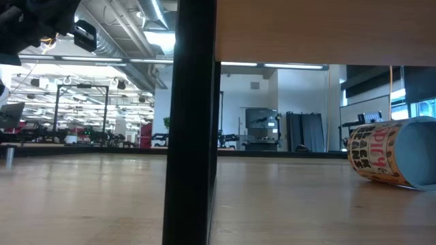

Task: Pick and place cans onto a shelf
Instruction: Adjust the tuna can on the shelf, then adjust the canned orange on the shelf

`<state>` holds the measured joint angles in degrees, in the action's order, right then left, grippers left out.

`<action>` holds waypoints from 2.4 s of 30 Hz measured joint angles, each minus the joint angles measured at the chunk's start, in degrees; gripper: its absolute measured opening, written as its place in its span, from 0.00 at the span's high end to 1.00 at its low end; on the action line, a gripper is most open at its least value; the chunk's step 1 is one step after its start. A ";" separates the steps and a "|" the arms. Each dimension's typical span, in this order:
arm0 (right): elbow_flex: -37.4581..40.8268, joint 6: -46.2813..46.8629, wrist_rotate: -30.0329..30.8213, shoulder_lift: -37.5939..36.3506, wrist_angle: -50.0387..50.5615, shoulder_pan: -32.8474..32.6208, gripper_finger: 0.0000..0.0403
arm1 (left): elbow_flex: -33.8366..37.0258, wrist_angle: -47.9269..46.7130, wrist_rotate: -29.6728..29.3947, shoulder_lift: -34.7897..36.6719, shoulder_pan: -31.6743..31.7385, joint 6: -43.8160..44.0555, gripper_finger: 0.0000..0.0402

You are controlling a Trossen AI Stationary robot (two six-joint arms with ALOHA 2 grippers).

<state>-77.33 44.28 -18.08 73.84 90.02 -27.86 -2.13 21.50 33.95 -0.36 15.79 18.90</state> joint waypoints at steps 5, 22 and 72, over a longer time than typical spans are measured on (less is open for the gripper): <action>3.05 -1.32 -0.98 -0.02 0.03 0.00 1.00 | 0.00 0.02 0.00 0.01 0.00 0.00 1.00; 4.51 0.49 -1.92 -0.07 -0.13 0.09 0.93 | 0.00 0.02 0.00 0.00 -0.02 0.00 1.00; -5.98 9.49 -1.90 2.28 -37.38 -7.31 0.99 | 0.00 0.00 0.00 0.00 -0.02 0.00 1.00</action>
<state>-83.31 53.77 -19.98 76.13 52.64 -35.16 -2.13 21.50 33.95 -0.36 15.77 18.90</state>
